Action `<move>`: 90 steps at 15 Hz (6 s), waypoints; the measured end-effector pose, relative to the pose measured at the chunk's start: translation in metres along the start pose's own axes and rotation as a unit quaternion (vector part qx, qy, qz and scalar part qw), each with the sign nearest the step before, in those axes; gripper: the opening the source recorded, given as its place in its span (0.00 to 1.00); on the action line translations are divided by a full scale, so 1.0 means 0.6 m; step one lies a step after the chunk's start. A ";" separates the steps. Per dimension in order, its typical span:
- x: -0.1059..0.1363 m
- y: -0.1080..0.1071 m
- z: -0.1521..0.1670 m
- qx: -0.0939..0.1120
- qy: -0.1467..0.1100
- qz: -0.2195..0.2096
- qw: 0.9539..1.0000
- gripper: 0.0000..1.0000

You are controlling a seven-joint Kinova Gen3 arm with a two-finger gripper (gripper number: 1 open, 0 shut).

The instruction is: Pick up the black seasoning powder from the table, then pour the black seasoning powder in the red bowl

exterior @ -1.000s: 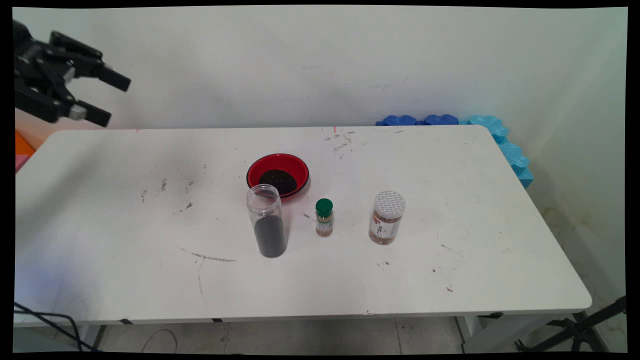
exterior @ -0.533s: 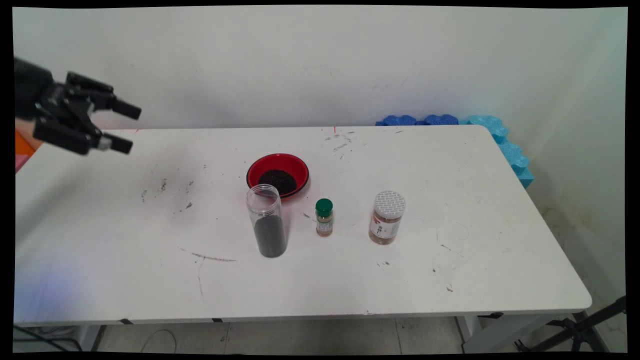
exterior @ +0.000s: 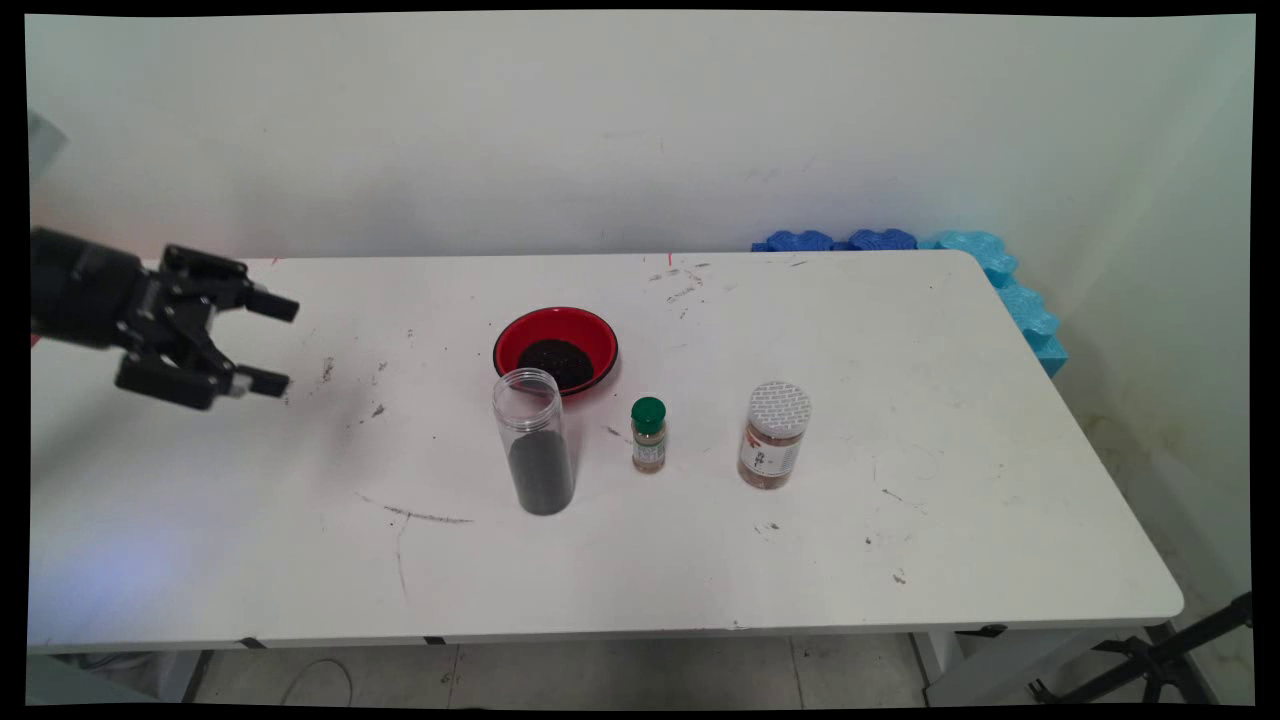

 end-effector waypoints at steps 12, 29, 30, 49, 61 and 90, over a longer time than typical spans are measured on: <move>-0.058 0.011 0.160 0.006 0.006 0.029 1.000 1.00; -0.042 0.030 0.302 -0.048 0.014 0.041 0.998 1.00; -0.041 0.031 0.305 -0.050 0.014 0.041 0.998 1.00; -0.002 0.034 0.358 -0.065 0.043 0.042 0.996 1.00; 0.011 0.033 0.368 -0.060 0.051 0.039 0.996 0.00; 0.104 0.092 0.224 -0.076 0.027 0.083 0.993 0.00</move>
